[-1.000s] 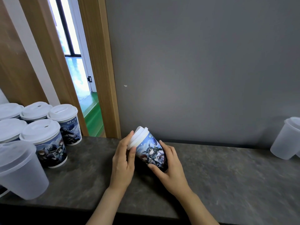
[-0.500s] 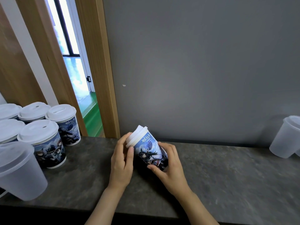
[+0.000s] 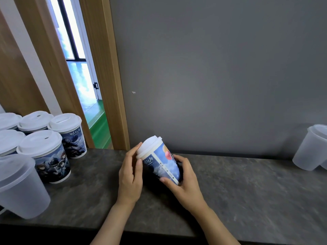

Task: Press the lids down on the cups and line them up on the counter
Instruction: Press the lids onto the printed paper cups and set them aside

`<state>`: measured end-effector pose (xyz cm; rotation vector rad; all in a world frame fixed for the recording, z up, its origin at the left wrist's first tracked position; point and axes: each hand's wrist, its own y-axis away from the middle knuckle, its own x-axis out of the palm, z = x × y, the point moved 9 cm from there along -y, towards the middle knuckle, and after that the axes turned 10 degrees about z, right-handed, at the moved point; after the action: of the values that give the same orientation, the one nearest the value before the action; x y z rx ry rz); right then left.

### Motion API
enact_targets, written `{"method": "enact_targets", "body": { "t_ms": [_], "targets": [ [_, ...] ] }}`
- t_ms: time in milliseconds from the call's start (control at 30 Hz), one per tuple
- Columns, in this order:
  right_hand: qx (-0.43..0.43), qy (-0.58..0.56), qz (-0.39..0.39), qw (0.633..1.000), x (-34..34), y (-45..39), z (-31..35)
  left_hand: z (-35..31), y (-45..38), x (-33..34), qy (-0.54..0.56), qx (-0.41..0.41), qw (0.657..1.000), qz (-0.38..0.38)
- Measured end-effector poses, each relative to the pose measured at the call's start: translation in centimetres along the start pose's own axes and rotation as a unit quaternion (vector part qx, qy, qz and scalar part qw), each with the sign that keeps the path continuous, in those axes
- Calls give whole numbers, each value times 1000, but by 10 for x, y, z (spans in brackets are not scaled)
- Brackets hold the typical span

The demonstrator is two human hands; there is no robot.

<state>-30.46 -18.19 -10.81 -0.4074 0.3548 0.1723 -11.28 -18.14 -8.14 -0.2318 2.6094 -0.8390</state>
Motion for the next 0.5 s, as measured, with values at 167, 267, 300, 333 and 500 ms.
{"method": "enact_targets", "body": {
  "t_ms": [167, 267, 300, 333, 500],
  "targets": [
    [-27, 21, -11, 999, 0, -2, 1, 3, -1, 0, -12, -23, 1000, -1],
    [2, 4, 0, 1000, 3, -1, -2, 3, -1, -1, -14, -27, 999, -11],
    [12, -2, 9, 1000, 5, -2, -3, 4, -2, -2, -15, -27, 999, -14],
    [18, -4, 20, 1000, 7, -2, -4, 4, -2, -2, -15, -29, 999, -15],
    [14, 11, 11, 1000, 3, -2, -4, 11, -2, 0, 4, -39, 999, -3]
  ]
}}
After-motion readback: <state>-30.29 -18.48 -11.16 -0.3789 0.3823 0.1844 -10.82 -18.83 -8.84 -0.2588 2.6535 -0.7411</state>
